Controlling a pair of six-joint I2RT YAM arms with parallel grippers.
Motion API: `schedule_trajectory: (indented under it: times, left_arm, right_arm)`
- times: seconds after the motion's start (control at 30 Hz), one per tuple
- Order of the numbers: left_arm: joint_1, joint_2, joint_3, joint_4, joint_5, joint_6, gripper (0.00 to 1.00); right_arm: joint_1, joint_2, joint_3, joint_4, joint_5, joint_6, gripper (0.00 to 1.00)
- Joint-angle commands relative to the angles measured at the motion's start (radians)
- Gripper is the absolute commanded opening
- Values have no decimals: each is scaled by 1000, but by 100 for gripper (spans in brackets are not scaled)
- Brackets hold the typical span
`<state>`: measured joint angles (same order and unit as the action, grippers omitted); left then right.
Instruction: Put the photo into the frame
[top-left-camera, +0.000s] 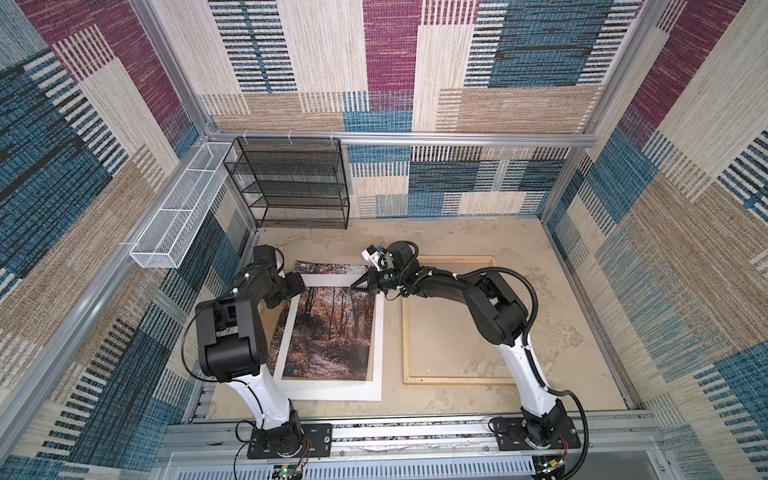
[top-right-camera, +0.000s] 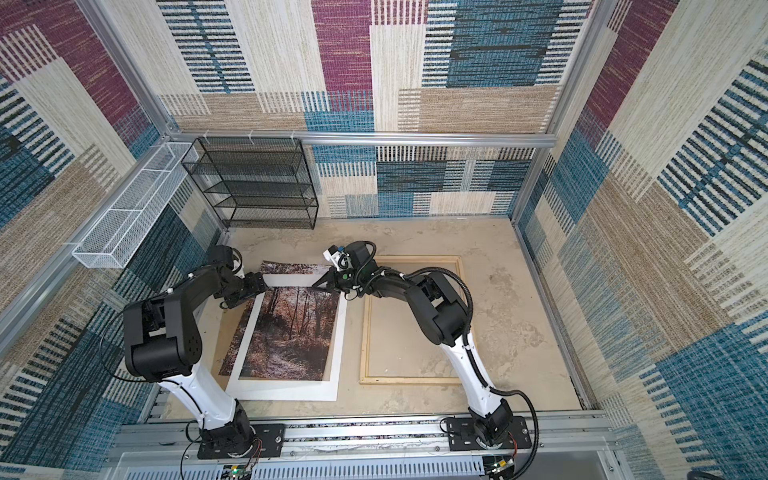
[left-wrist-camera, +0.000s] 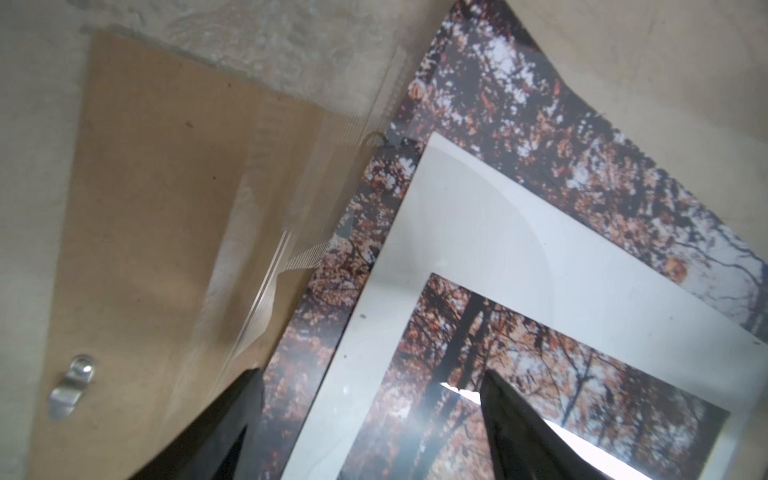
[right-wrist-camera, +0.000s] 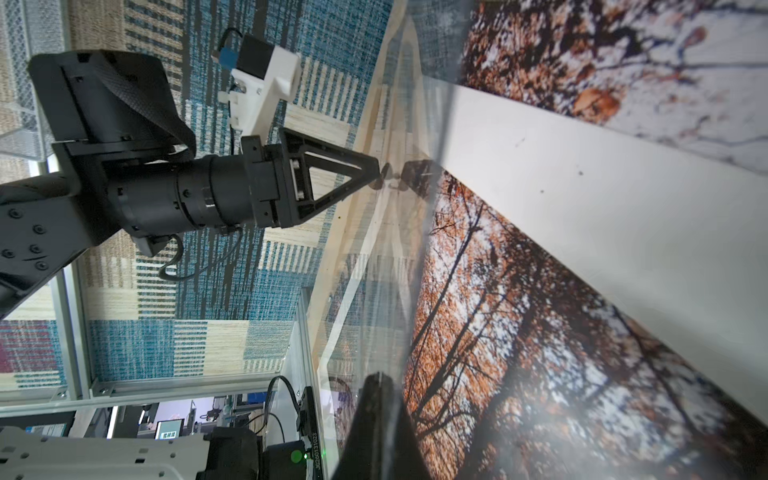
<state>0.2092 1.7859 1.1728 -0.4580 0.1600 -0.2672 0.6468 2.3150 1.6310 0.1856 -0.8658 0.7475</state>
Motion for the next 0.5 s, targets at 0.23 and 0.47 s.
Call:
schedule_trajectory:
  times: [0.23,0.47]
  left_arm:
    - [1,-144,-48,26,2,-35,84]
    - [1,-205,-62,22,5,-26,85]
  right_arm:
    - [-52,-59,-11,3,-161,-120,0]
    - [-89,-105,-26,12,-273,-161,0]
